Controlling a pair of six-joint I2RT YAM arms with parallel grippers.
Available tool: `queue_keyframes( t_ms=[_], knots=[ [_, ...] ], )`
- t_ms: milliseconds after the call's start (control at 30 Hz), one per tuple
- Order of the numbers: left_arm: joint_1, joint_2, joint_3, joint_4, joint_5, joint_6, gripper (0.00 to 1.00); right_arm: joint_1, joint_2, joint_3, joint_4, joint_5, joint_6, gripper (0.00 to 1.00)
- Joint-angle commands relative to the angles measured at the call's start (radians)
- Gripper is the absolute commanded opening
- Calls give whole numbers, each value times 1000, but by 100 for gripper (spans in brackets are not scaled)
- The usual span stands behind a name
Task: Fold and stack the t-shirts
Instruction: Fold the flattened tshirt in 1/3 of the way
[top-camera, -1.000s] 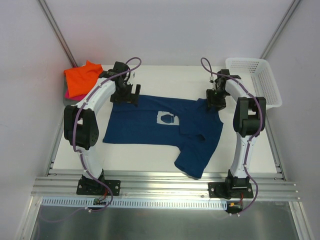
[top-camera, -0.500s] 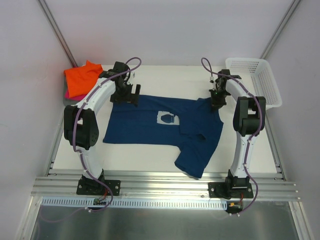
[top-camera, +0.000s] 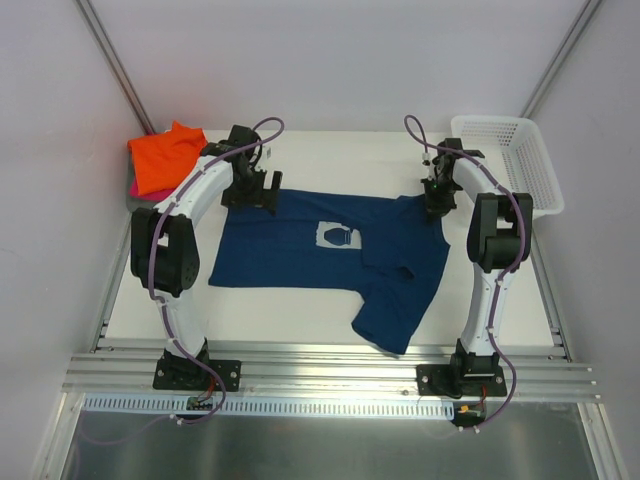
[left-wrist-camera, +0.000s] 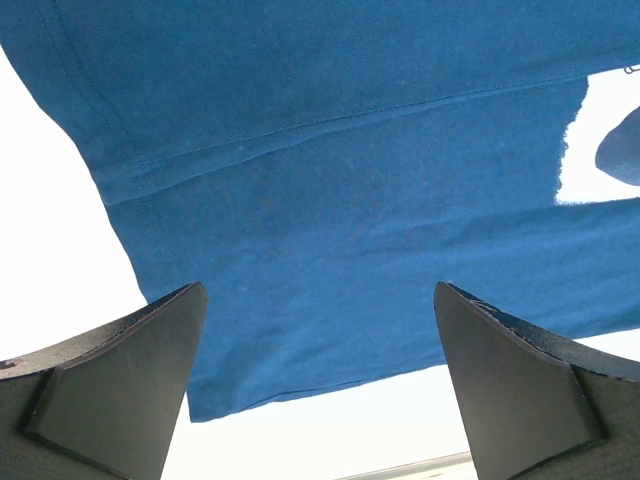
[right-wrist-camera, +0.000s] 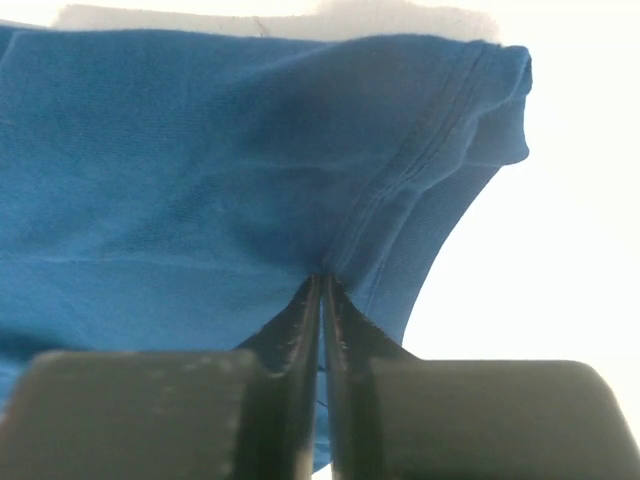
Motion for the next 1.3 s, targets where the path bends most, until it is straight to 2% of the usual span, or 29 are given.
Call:
queue_keyframes(
  t_ms=[0, 767, 1133, 1167, 1200, 1233, 1267],
  knots=[
    [-3, -13, 25, -9, -17, 9, 99, -13, -13, 12, 4, 10, -32, 1],
    [-8, -4, 30, -9, -5, 0, 99, -29, -34, 122, 39, 224, -56, 1],
    [-13, -13, 15, -8, -10, 3, 99, -13, 55, 147, 56, 340, -133, 1],
    [-13, -14, 15, -8, -11, 3, 99, -7, 47, 138, 53, 344, -153, 31],
    [-13, -16, 16, -11, -13, 3, 99, -3, 32, 127, 59, 332, -158, 46],
    [-13, -16, 16, -9, -14, 3, 99, -2, 17, 124, 55, 309, -153, 54],
    [-13, -17, 15, -11, -4, 14, 99, -2, -31, 110, 41, 285, -129, 78]
  ],
)
